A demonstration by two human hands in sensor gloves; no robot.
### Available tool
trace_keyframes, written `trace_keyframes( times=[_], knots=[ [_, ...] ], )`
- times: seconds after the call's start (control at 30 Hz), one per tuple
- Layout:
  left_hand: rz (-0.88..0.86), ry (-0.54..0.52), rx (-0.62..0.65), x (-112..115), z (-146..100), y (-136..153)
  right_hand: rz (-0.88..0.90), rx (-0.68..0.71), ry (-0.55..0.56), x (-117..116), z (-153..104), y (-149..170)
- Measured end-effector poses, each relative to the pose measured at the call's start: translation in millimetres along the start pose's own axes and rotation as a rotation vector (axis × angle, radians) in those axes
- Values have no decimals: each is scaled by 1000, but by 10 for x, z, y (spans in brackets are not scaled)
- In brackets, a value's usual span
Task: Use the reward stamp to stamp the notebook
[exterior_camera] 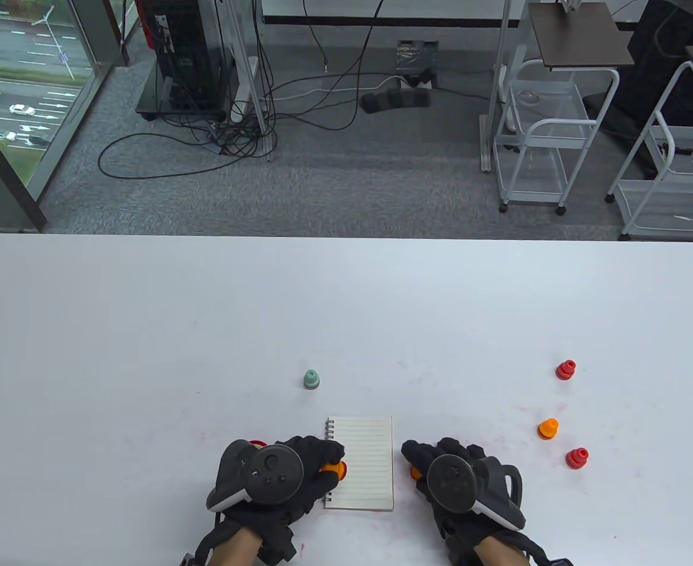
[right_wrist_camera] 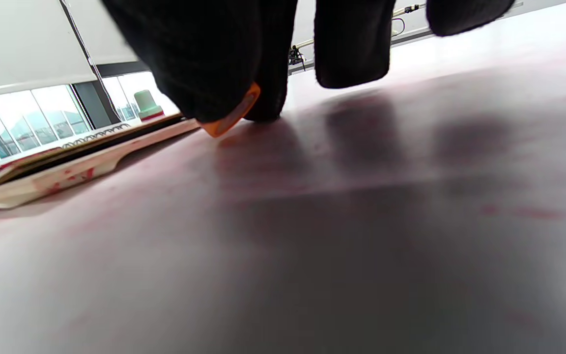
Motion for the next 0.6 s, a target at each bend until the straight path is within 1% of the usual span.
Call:
trace_keyframes(
  times=[0.1, 0.33, 0.4, 0.5, 0.6],
  knots=[
    [-2, 6, -2, 4, 0, 2, -25, 6, -4, -4, -9, -16],
    [12, -3, -6, -34, -6, 9, -5, 3, -15, 9, -29, 11],
    [1, -51, -9, -101, -25, 30, 5, 16, 14, 86, -55, 24],
    [-34, -115, -23, -214, -53, 82, 64, 6, 77, 269, -115, 93],
    [-44, -154, -35, -282, -75, 137, 132, -11, 133, 421, -198, 174]
  ],
)
Point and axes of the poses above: the tracker on the back of each hand, its own y axis roughly to the little-finger side, its own z axis roughly from the wrist to the fingertips, x = y × z, the point moved 5 cm from there along z, roughly from the wrist to the fingertips, and after that the axes turned 2 degrees about -y, right-handed, at the moved point
